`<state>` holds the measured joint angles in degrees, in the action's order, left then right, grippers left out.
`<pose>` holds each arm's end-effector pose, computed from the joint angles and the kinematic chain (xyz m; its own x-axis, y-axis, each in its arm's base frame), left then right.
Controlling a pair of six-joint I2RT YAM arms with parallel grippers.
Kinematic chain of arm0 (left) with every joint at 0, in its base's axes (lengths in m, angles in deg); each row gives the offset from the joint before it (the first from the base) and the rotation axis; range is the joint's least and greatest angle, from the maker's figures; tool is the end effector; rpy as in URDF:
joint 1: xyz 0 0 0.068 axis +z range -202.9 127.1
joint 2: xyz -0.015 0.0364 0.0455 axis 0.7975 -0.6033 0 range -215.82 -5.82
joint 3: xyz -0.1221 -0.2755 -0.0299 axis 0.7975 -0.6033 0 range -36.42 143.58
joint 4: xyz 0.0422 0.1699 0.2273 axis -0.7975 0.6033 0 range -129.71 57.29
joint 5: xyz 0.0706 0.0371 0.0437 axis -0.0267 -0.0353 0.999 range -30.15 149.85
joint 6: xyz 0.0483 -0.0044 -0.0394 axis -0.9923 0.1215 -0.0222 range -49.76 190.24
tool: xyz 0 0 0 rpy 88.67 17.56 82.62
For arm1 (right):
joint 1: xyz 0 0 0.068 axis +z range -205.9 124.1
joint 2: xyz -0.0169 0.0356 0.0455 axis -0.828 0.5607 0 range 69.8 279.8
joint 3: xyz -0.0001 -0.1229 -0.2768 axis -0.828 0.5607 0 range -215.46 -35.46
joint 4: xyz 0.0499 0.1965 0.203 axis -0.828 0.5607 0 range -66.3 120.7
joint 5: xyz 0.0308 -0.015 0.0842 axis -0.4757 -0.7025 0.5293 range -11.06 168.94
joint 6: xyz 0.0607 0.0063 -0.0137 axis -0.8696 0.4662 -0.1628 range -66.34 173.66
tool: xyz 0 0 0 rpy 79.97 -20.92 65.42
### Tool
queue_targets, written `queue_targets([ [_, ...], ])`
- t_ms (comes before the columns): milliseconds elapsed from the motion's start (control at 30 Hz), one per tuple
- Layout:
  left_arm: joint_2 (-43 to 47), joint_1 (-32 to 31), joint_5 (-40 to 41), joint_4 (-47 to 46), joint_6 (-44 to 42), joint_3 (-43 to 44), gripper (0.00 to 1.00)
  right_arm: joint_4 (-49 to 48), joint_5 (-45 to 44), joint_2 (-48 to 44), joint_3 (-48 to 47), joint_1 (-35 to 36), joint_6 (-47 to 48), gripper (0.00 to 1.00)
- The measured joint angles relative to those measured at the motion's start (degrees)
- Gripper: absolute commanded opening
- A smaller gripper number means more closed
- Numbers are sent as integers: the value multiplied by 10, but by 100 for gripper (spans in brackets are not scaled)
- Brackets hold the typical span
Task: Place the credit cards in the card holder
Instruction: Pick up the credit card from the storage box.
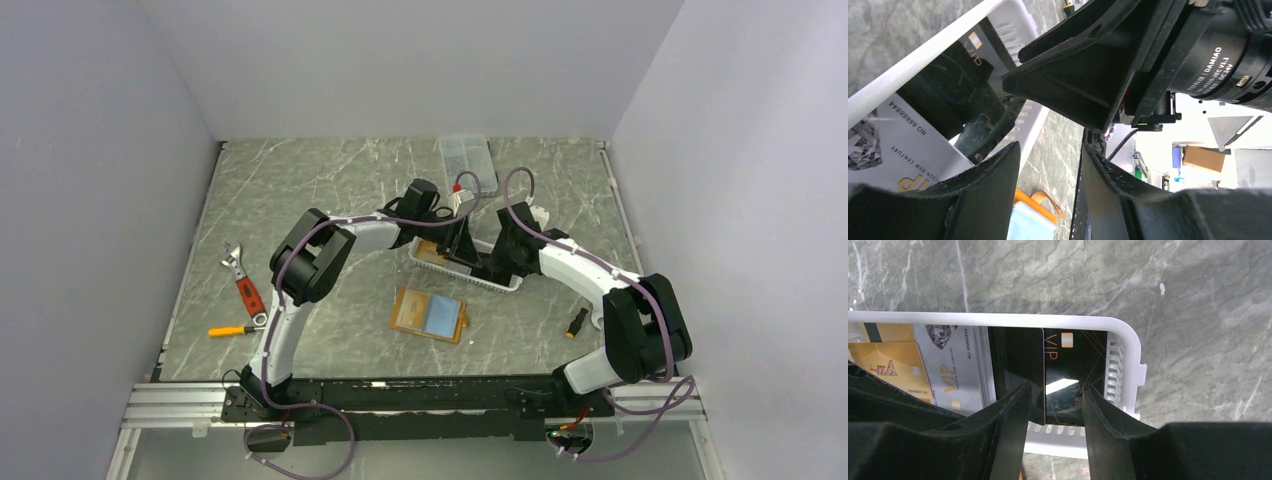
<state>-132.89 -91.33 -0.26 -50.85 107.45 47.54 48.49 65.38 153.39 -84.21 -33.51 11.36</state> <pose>0.3818 -0.3557 0.1550 -0.8660 0.3026 -0.3981 0.4548 0.1457 -0.8786 0.2865 0.1060 0.1967 -0.7654 0.3923 -0.5101 0.3442 0.9193 0.1906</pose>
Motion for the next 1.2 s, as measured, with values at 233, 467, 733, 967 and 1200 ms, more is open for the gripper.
queue_targets([
  [233,-20,0,9,30,-15,5,52,-45,37,0,37,-24,-21,43],
  [467,-21,10,11,37,-22,6,52,-106,72,0,63,-43,-38,42],
  [733,-13,23,9,51,-42,6,51,-155,103,12,68,-45,-51,41],
  [967,1,23,7,55,-56,6,50,-177,123,22,68,-45,-58,38],
  [1200,3,27,35,96,-88,5,47,-193,140,30,68,-47,-63,35],
])
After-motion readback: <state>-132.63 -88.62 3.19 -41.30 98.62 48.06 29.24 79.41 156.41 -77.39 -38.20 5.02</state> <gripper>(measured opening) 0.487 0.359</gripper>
